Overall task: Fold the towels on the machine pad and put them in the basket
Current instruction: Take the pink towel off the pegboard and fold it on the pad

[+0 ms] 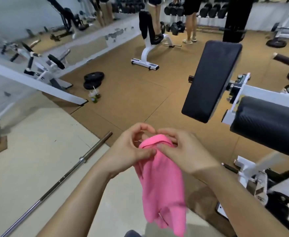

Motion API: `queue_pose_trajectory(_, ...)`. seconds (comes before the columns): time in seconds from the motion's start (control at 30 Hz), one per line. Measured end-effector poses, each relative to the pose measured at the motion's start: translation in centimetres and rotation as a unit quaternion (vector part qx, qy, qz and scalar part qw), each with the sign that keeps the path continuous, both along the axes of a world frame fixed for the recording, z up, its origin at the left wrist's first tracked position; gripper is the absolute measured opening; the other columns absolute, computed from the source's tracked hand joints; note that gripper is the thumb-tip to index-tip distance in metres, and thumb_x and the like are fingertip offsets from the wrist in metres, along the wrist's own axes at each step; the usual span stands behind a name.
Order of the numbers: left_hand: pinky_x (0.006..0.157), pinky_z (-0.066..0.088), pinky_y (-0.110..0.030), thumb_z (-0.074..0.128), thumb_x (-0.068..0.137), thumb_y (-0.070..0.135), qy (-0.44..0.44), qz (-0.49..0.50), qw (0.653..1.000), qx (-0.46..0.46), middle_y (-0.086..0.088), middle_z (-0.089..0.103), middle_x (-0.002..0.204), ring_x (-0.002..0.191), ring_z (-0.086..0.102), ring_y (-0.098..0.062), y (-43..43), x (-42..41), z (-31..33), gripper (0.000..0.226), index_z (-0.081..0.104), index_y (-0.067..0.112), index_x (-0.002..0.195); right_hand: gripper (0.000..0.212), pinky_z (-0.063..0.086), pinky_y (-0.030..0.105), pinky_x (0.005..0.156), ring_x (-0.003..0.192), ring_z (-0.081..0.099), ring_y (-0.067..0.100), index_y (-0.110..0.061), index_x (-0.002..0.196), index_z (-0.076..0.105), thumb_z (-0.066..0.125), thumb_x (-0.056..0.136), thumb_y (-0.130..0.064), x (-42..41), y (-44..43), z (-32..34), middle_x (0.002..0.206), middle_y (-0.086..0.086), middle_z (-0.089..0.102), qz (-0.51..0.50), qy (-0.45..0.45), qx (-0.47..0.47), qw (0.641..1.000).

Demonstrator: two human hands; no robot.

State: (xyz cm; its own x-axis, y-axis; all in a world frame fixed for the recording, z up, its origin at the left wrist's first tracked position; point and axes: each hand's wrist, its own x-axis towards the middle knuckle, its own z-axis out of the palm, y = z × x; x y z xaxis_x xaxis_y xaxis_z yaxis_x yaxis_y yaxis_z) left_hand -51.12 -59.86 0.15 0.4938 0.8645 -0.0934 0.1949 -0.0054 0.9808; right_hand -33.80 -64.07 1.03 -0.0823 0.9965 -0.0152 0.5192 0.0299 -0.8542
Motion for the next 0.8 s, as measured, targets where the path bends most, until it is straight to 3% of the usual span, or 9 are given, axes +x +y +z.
queue_pose_trajectory(0.07,0.064,0.049,-0.035,0.079,0.075,0.0,0.02,0.046,0.998,0.029,-0.008,0.062,0.077,0.069,0.059,-0.021,3.1,-1.7,-0.6,0.027,0.062,0.01,0.094,0.016,0.056,0.037,0.075,0.081,0.067,0.01,-0.03,0.094,0.074,0.06,0.091,-0.024,-0.6,3.4,0.1,0.086,-0.005,0.073,0.016,0.021,-0.03,0.999)
queue_pose_trajectory(0.13,0.069,0.051,-0.036,0.082,0.071,0.012,0.051,0.06,0.996,0.044,-0.004,0.067,0.075,0.071,0.063,-0.019,6.5,-3.6,-1.6,0.018,0.069,0.012,0.083,0.02,0.045,0.033,0.059,0.063,0.059,0.014,-0.022,0.087,0.075,0.059,0.092,-0.032,-1.4,7.0,0.2,0.073,0.003,0.07,0.031,0.037,-0.081,0.996)
queue_pose_trajectory(0.27,0.077,0.05,-0.032,0.07,0.084,0.006,0.06,0.069,0.995,0.035,-0.007,0.07,0.076,0.074,0.063,-0.014,14.7,-6.8,-3.7,0.007,0.073,0.01,0.079,0.041,0.031,0.033,0.06,0.061,0.039,0.018,0.006,0.072,0.057,0.056,0.093,-0.029,-3.4,14.9,-0.4,0.065,0.009,0.044,0.038,0.03,-0.155,0.987)
queue_pose_trajectory(0.37,0.068,0.046,-0.029,0.063,0.087,0.014,-0.016,0.021,0.999,-0.043,-0.01,0.056,0.07,0.068,0.052,-0.018,21.6,-7.9,-4.1,0.011,0.069,0.011,0.078,0.034,0.046,0.043,0.067,0.063,0.047,0.017,-0.005,0.065,0.057,0.056,0.09,-0.028,-4.2,20.5,-0.8,0.065,0.011,0.052,0.003,-0.03,-0.133,0.991)
queue_pose_trajectory(0.43,0.063,0.041,-0.03,0.06,0.087,0.02,-0.036,-0.032,0.997,-0.063,-0.013,0.053,0.072,0.067,0.047,-0.021,25.8,-7.6,-3.5,0.013,0.066,0.009,0.083,0.02,0.052,0.035,0.072,0.069,0.059,0.009,-0.019,0.075,0.071,0.057,0.089,-0.021,-4.7,23.8,-0.3,0.074,0.0,0.068,-0.033,-0.043,-0.101,0.993)
queue_pose_trajectory(0.5,0.06,0.042,-0.027,0.057,0.095,0.014,-0.049,-0.087,0.994,-0.051,-0.01,0.058,0.073,0.066,0.053,-0.019,29.8,-6.4,-2.3,0.014,0.065,0.004,0.089,0.021,0.05,0.021,0.062,0.071,0.062,0.003,-0.027,0.088,0.071,0.057,0.09,-0.011,-5.2,26.6,0.6,0.081,-0.004,0.071,-0.06,0.007,-0.095,0.994)
queue_pose_trajectory(0.6,0.058,0.043,-0.026,0.056,0.095,0.011,-0.067,-0.114,0.99,-0.044,-0.003,0.062,0.078,0.068,0.055,-0.016,35.2,-4.2,-0.7,0.012,0.067,0.015,0.094,0.019,0.05,0.023,0.062,0.062,0.059,0.008,-0.019,0.099,0.068,0.056,0.092,-0.006,-4.9,30.4,0.9,0.071,0.001,0.066,-0.092,0.095,-0.128,0.983)
queue_pose_trajectory(0.73,0.06,0.046,-0.028,0.067,0.087,0.031,-0.008,-0.199,0.98,0.025,0.001,0.063,0.078,0.07,0.055,-0.013,42.4,-0.3,0.1,0.004,0.068,0.028,0.089,0.017,0.046,0.021,0.062,0.068,0.061,0.009,-0.02,0.1,0.074,0.059,0.093,-0.024,-1.5,33.8,1.9,0.079,0.001,0.069,-0.131,0.094,-0.124,0.979)
queue_pose_trajectory(0.8,0.061,0.045,-0.028,0.069,0.08,0.051,0.045,-0.307,0.95,0.047,0.003,0.061,0.074,0.068,0.054,-0.011,45.7,2.1,0.0,0.022,0.069,0.029,0.084,0.017,0.05,0.02,0.066,0.076,0.067,0.009,-0.022,0.092,0.076,0.062,0.09,-0.031,1.0,35.2,2.8,0.084,-0.002,0.073,-0.158,0.072,-0.117,0.978)
